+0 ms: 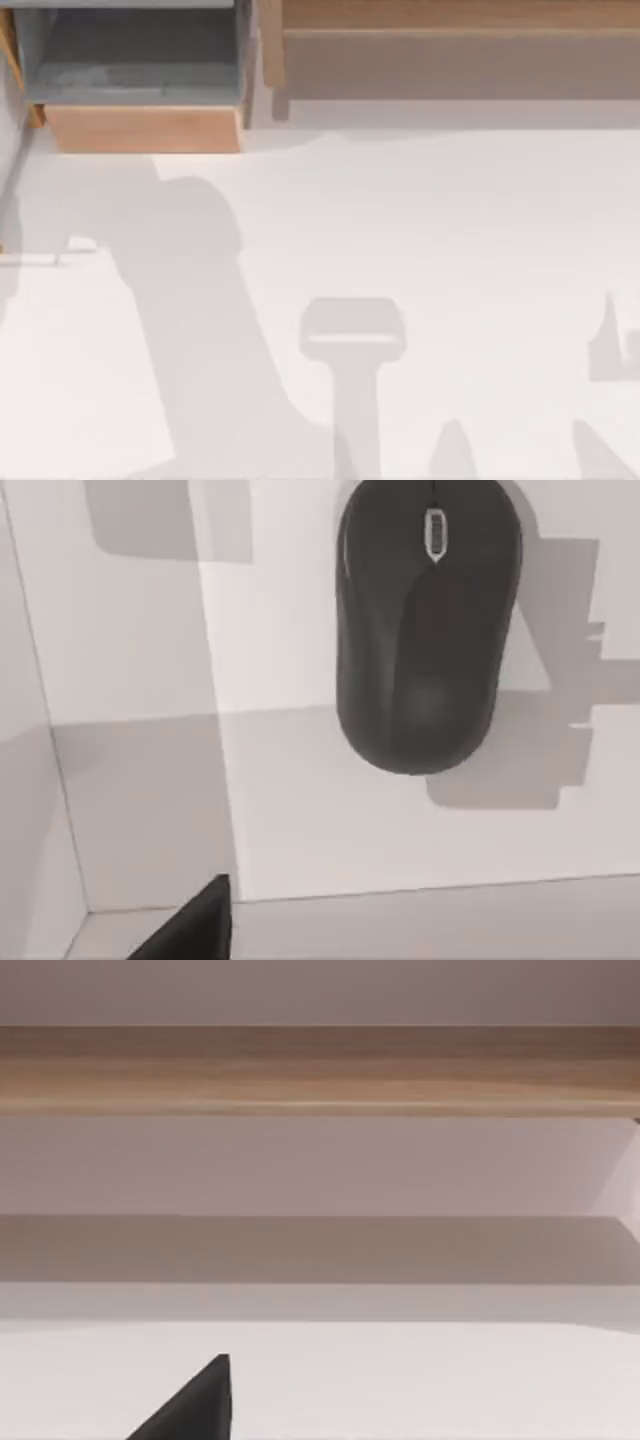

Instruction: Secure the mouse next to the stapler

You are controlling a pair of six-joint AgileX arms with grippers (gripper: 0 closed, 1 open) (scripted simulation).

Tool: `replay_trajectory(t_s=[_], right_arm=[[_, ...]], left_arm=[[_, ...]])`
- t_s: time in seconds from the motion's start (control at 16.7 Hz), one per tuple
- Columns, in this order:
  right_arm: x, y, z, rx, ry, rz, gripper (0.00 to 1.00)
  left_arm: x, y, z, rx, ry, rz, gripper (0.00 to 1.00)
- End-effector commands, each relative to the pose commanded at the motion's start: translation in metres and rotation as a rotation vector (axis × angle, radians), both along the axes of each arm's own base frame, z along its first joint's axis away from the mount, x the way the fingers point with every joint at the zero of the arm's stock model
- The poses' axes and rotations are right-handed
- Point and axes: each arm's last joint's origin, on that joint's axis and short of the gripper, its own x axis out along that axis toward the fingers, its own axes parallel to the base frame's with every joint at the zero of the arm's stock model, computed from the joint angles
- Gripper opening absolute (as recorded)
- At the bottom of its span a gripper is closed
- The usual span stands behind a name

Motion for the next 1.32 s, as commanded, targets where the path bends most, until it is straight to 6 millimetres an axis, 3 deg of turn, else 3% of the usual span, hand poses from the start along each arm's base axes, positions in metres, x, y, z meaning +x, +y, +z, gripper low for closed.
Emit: replay_trajectory(t_s=[0.18, 0.36, 0.54, 0.9, 1.26, 1.32], right_arm=[[0.0, 0.0, 0.0, 0.0, 0.0, 0.0, 1.0], [0.0, 0.0, 0.0, 0.0, 0.0, 0.0, 1.0], [0.0, 0.0, 0.0, 0.0, 0.0, 0.0, 1.0], [0.0, 0.0, 0.0, 0.0, 0.0, 0.0, 1.0], [0.0, 0.0, 0.0, 0.0, 0.0, 0.0, 1.0], [0.0, 0.0, 0.0, 0.0, 0.0, 0.0, 1.0]], left_arm=[[-0.01, 0.0, 0.015, -0.002, -0.005, 0.001, 1.0], [-0.011, 0.002, 0.013, -0.004, -0.007, -0.001, 1.0], [-0.002, 0.005, -0.008, 0.001, -0.005, -0.001, 1.0], [0.025, 0.006, -0.078, -0.002, 0.004, 0.001, 1.0], [0.029, 0.004, -0.084, -0.002, -0.004, -0.002, 1.0], [0.029, 0.004, -0.084, -0.002, -0.004, -0.002, 0.92]])
